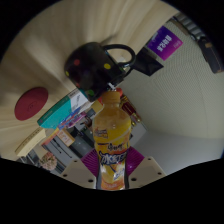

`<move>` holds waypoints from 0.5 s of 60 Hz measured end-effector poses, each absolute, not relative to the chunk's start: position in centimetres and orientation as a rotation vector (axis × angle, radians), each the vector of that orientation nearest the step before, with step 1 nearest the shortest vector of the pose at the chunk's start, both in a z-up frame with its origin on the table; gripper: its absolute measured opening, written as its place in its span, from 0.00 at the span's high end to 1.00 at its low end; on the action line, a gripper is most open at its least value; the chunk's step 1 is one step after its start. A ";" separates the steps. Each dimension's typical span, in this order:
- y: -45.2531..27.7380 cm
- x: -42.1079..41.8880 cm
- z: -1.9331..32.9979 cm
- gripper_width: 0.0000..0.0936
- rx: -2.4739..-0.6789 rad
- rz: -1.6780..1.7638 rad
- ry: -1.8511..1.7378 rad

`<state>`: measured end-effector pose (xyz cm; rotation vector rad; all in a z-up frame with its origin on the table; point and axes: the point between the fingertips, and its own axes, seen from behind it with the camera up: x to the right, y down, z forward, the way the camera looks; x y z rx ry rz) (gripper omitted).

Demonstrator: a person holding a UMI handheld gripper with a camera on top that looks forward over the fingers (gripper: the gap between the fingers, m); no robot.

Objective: Pour water

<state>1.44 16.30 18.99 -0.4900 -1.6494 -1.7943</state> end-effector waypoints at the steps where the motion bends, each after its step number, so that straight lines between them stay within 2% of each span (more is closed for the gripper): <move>1: 17.5 0.8 19.3 0.66 -0.473 -1.779 -1.703; 9: 18.1 1.0 18.7 0.66 -0.455 -1.791 -1.742; 14: 18.5 1.3 19.1 0.66 -0.525 -1.744 -1.681; 21: 18.3 3.0 21.4 0.66 -0.862 -1.475 -1.382; 25: 16.5 4.8 21.8 0.67 -1.084 -1.197 -1.040; 30: 17.6 5.1 22.3 0.67 -1.314 -0.792 -0.799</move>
